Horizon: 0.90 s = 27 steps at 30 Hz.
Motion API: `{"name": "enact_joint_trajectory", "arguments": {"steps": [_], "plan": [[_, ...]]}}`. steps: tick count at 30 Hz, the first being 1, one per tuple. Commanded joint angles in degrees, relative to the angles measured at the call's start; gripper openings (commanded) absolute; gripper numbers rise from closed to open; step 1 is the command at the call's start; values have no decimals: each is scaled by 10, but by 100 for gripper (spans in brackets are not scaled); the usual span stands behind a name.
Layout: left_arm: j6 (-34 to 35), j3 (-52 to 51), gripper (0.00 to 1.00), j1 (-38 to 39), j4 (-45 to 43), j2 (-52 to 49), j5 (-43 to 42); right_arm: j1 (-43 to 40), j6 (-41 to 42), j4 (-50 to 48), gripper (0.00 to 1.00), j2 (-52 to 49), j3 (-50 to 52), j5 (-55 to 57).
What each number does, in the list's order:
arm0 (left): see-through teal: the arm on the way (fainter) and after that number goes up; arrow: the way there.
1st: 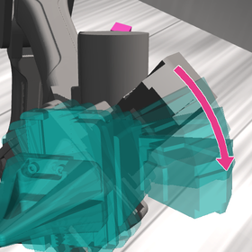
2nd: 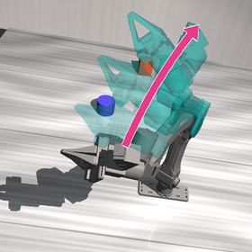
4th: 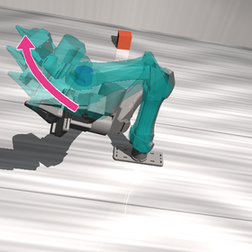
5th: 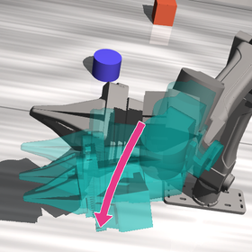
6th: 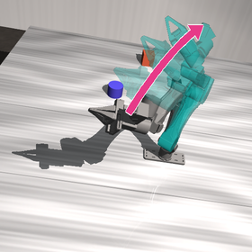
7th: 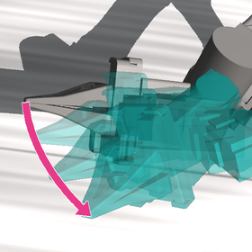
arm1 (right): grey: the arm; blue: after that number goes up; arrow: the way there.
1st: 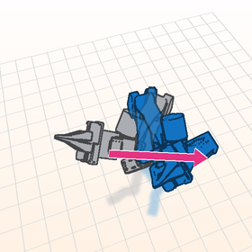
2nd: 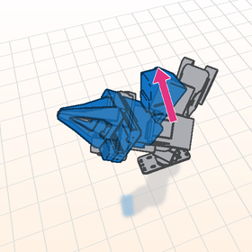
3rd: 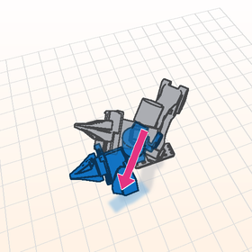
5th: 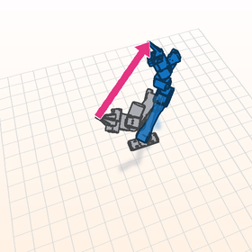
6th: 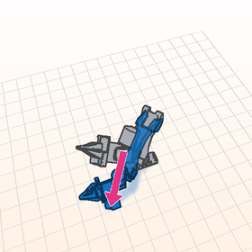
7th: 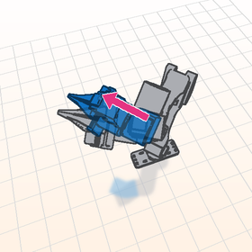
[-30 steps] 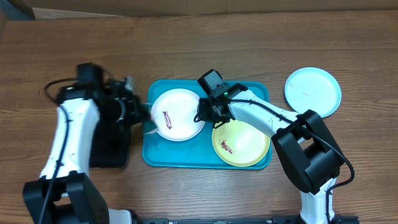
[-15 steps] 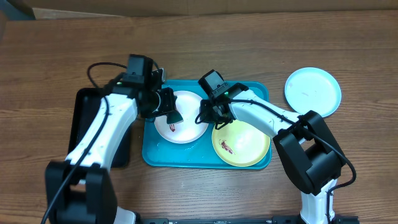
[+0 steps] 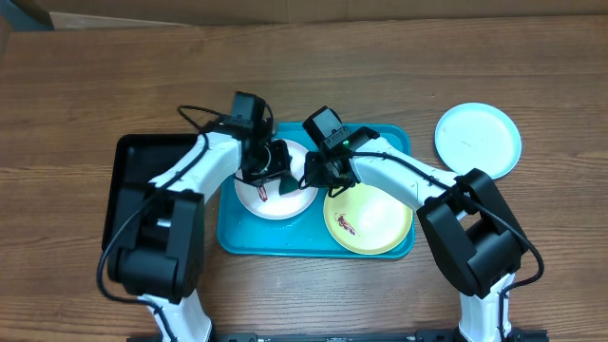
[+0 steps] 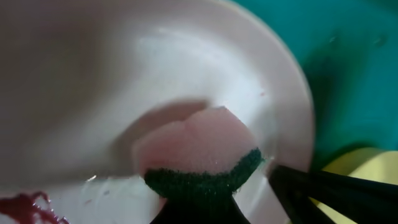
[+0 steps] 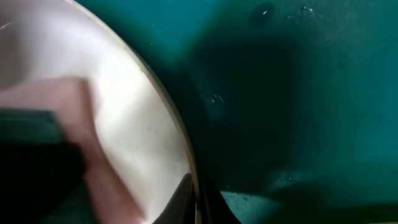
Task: Clean dirty plates on tray and stack at the side
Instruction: 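Scrub the white plate with the sponge while right gripper holds rim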
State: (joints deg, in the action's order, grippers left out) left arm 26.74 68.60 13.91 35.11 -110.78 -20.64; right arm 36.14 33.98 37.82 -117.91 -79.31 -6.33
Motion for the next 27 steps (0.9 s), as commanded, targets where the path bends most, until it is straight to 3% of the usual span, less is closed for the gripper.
{"name": "enact_joint_trajectory", "arguments": {"steps": [1,9,14,21,27], "plan": [[7,0,4,2,19,-26,68,-2,-8,3,4,-14,21,39],[-15,3,4,2,100,-35,289,-2,-8,2,4,-14,21,40],[-14,30,4,2,152,-35,363,-2,-8,2,4,-14,21,40],[-14,131,4,2,224,-34,354,-2,-8,2,4,-14,21,40],[-34,216,4,2,260,-34,221,-2,-9,2,4,-14,21,40]]}}
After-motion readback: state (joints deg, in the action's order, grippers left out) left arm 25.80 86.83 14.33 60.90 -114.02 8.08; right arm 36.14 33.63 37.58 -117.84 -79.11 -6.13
